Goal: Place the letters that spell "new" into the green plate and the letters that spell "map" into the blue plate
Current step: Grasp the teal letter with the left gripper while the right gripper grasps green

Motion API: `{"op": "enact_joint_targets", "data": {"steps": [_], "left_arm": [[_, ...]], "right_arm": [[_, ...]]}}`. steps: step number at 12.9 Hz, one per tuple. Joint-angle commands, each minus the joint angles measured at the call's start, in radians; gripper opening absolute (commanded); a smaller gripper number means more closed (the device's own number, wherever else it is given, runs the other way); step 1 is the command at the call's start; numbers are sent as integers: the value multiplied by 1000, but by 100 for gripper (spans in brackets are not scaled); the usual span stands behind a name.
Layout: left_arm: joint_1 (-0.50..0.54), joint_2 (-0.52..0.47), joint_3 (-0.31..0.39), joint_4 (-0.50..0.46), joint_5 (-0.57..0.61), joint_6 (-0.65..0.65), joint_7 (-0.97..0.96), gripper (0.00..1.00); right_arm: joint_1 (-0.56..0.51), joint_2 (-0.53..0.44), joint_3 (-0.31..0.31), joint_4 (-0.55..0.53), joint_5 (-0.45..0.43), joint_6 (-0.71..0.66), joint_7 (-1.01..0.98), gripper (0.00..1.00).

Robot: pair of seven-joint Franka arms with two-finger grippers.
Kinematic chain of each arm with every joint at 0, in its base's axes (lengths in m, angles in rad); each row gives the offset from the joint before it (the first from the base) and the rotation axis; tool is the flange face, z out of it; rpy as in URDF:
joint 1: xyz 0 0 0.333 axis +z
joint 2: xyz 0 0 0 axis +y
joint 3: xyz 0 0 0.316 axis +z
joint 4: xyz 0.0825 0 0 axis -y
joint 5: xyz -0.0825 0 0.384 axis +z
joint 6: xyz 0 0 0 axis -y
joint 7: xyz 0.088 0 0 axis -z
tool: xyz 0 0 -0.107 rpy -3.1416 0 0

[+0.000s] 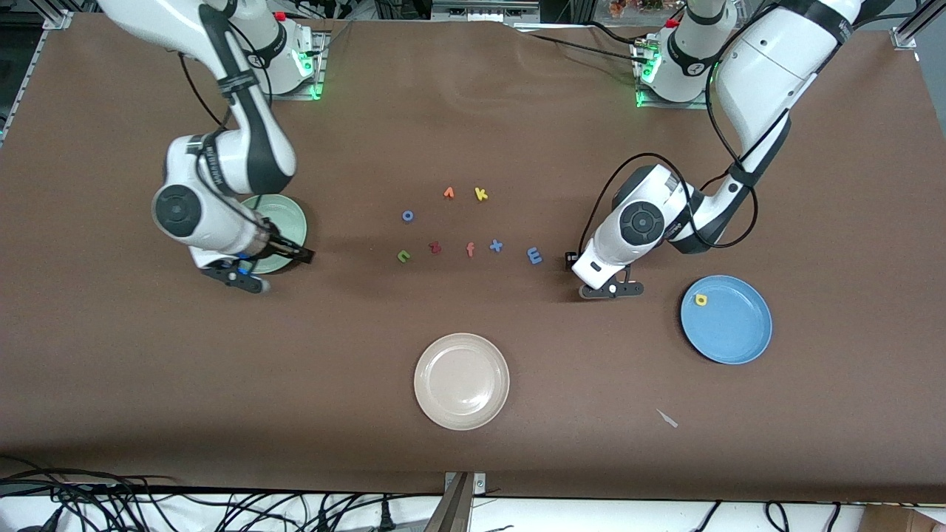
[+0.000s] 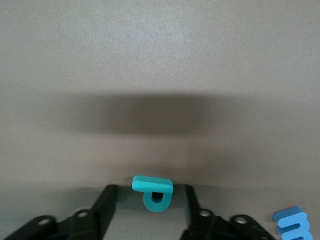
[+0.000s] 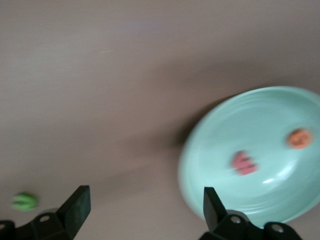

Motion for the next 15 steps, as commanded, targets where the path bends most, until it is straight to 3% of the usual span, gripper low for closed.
{"op": "enact_joint_targets", "data": {"steps": [1,3,7,11,15], "left_arm": [[-6,7,5,12,37,5,-25,52],[-6,10,5,10,54,7,-25,42],[-5,20,6,12,71,7,-27,31],[-5,18,6,13,72,5,-19,21],[23,-15,5,80,72,-123,86,20]], "right_arm": [[8,102,73,122,31,15,113,99],[49,150,87,120,32,117,299,99],[175,239,91,120,34,297,515,84],[206,250,91,111,34,311,569,83],[212,262,92,97,34,305,595,73]]}}
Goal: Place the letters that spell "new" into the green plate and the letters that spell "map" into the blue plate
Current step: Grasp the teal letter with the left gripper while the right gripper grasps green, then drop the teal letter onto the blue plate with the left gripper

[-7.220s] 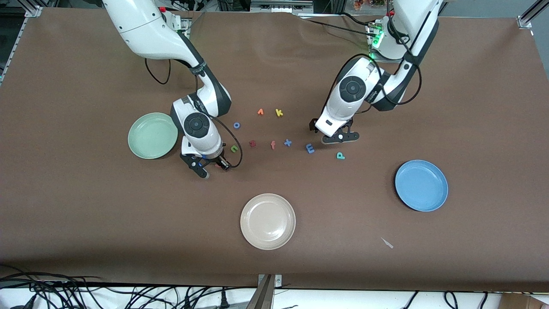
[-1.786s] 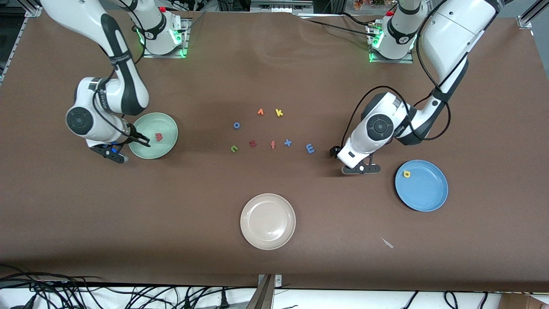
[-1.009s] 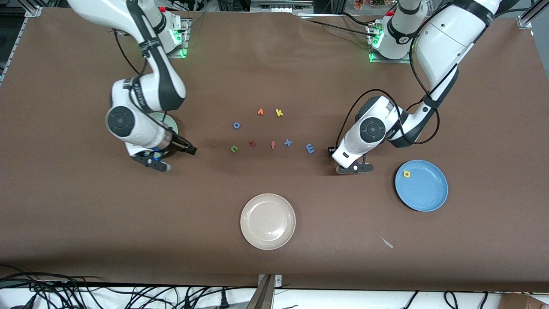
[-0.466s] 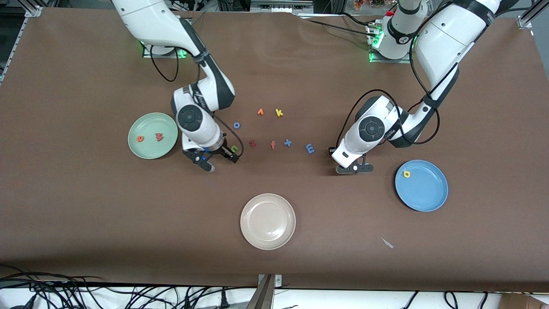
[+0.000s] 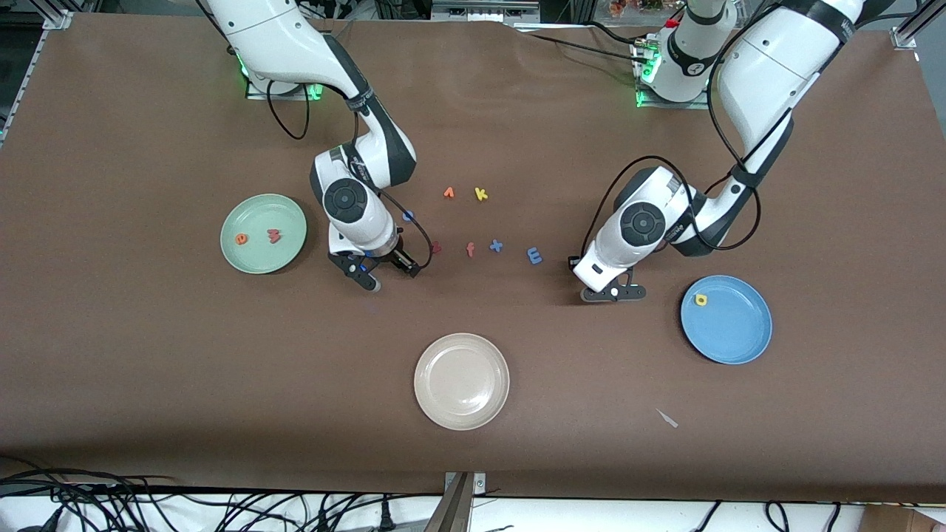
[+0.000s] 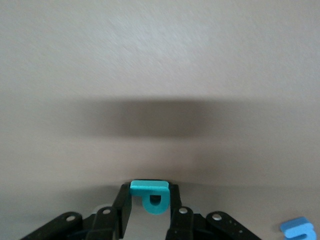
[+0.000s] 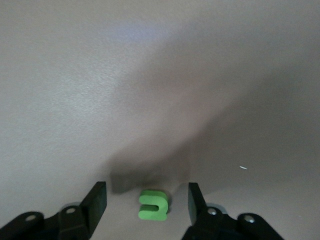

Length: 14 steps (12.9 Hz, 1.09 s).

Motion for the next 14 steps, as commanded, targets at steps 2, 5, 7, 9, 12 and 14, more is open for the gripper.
{"op": "enact_joint_targets", "data": {"steps": [2,5,7,9,12,14], "left_arm": [[83,-38,-5,44,31,-116,173,21],[195,-73,-5,46,29,-180,412,21],[270,-83,-5,47,29,-185,564,21],[322,-80,-1,56,34,-185,683,21],[364,-32,27,99,81,-177,824,31],[362,-21,38,124,115,-176,835,93]], "right_arm": [[26,10,-7,-2,16,-4,25,62],[32,10,-5,-5,16,-8,25,52],[34,10,-7,-5,16,-6,20,27],[35,10,-7,-5,13,-8,12,4],[31,-41,-40,-2,7,-58,-44,0],[31,-100,-98,6,7,-205,-169,0]]}}
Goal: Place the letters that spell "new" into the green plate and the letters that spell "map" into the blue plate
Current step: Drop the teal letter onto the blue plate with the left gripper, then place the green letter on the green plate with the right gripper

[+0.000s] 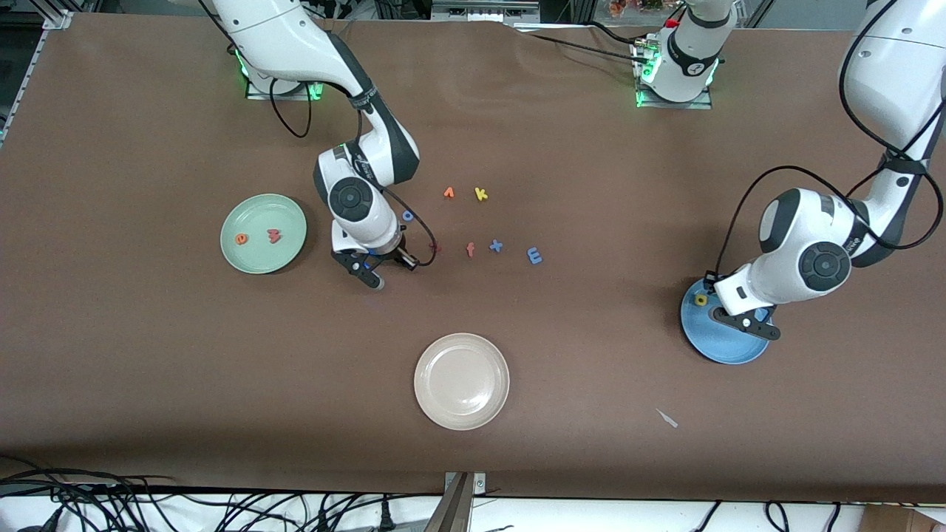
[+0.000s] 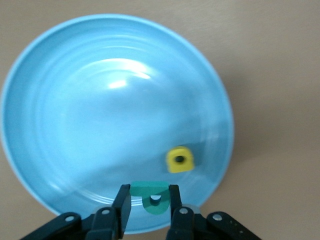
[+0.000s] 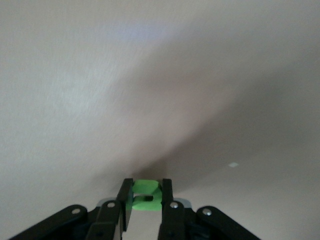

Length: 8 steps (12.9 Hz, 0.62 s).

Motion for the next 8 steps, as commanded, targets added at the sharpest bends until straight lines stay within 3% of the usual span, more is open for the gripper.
{"op": "enact_joint_targets", "data": {"steps": [1,3,8], "left_arm": [[-13,21,-4,51,34,-13,13,100],[-27,16,-33,71,-4,-17,-71,100],[-111,22,-175,8,-24,-10,-442,100]], "right_arm": [[6,-104,-91,-7,7,-182,-185,0],[6,-160,-186,-40,9,-282,-343,0],[6,-331,-381,-331,9,-220,-729,0]]}}
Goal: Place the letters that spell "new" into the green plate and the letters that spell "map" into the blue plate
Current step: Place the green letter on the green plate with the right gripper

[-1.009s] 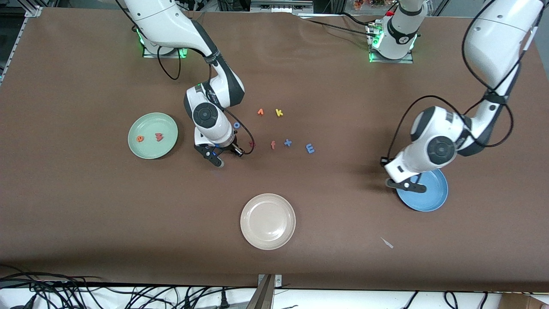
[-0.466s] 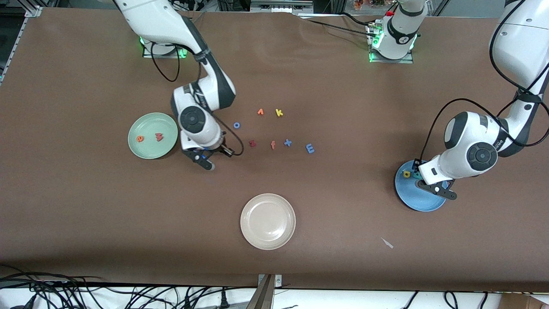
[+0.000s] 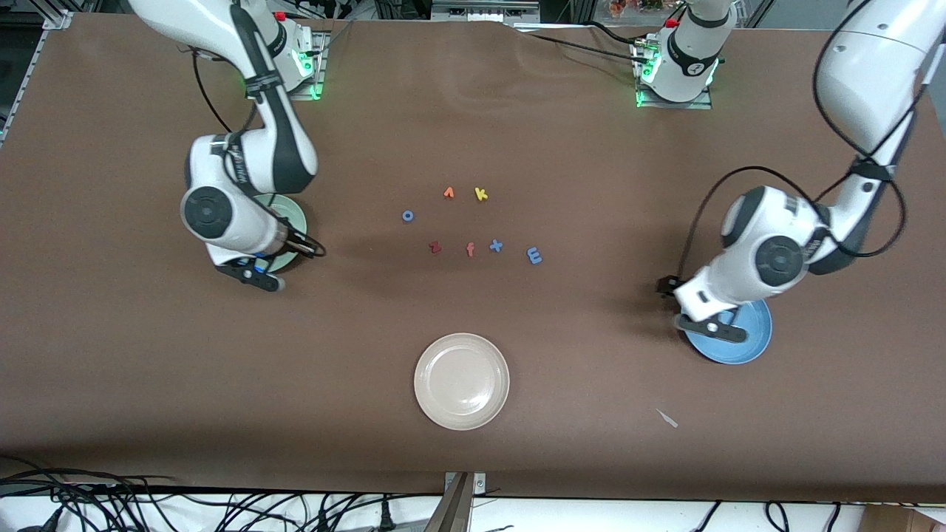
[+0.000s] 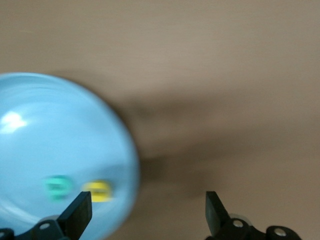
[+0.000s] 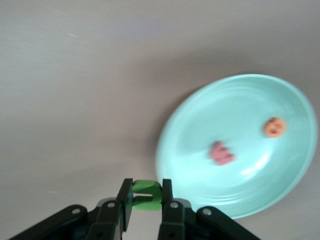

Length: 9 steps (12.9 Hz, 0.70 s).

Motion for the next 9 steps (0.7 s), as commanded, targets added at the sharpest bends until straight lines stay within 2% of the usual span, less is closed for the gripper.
{"op": "enact_joint_targets", "data": {"steps": [1,3,4,5,6,9], "left_arm": [[-53,0,-35,-30,-17,-5,-141,100],[-118,3,-60,-31,-17,-2,-319,100],[-156,6,-60,-27,-19,0,-395,100],[-184,10,-60,-25,-19,4,-475,100],[-205,19,-60,-30,-19,28,-550,100],[-274,55,-58,-31,-14,81,-779,100]], "right_arm": [[12,-103,-83,-197,13,84,-185,0],[0,-87,-110,-272,13,194,-263,0],[-3,-71,-116,-300,13,243,-297,7],[-23,-65,-119,-305,16,254,-317,26],[-25,-70,-119,-300,18,250,-316,97],[-23,-120,-119,-246,16,132,-304,100]]}}
